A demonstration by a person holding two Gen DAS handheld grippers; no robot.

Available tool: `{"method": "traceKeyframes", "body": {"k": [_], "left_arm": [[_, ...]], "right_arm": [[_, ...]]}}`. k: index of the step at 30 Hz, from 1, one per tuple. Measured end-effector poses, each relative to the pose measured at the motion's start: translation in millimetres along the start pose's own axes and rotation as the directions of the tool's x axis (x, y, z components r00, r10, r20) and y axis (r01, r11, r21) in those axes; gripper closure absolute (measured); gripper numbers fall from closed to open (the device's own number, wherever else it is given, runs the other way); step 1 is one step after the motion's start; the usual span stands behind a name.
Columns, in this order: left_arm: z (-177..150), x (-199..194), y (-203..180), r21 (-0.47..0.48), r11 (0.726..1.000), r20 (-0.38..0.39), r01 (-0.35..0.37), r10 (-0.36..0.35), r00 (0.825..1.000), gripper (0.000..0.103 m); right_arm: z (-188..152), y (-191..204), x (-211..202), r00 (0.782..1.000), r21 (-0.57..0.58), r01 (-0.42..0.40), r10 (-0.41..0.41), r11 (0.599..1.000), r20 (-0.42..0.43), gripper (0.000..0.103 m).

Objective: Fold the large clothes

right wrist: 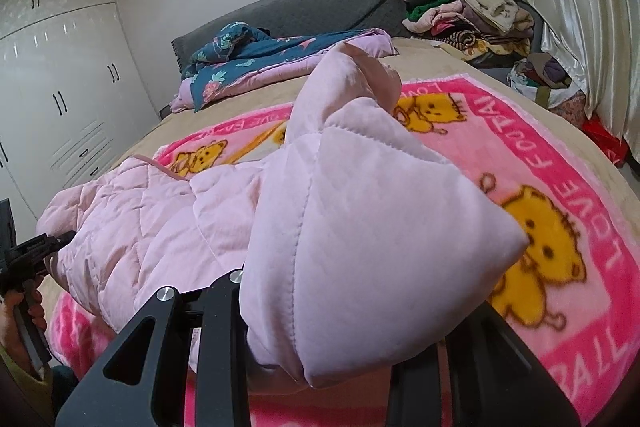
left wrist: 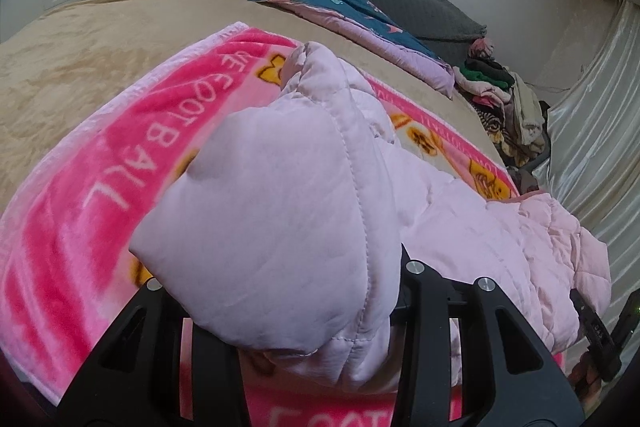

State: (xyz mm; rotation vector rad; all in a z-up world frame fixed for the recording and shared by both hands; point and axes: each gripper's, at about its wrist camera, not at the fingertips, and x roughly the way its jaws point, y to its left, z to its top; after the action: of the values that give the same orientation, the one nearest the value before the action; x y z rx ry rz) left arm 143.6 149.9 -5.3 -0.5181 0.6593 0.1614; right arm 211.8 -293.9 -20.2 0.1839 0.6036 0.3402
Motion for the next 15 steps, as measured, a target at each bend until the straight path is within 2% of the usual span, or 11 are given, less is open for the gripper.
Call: {"method": "traceKeyframes", "body": {"k": [15], "left_arm": [[-25,-12,16,0.043,0.999,-0.027,0.012,-0.011,1.0,0.07]], "right_arm": [[-23,-10,-12,1.0,0.046,0.004,-0.003,0.999,-0.018,0.074]]}}
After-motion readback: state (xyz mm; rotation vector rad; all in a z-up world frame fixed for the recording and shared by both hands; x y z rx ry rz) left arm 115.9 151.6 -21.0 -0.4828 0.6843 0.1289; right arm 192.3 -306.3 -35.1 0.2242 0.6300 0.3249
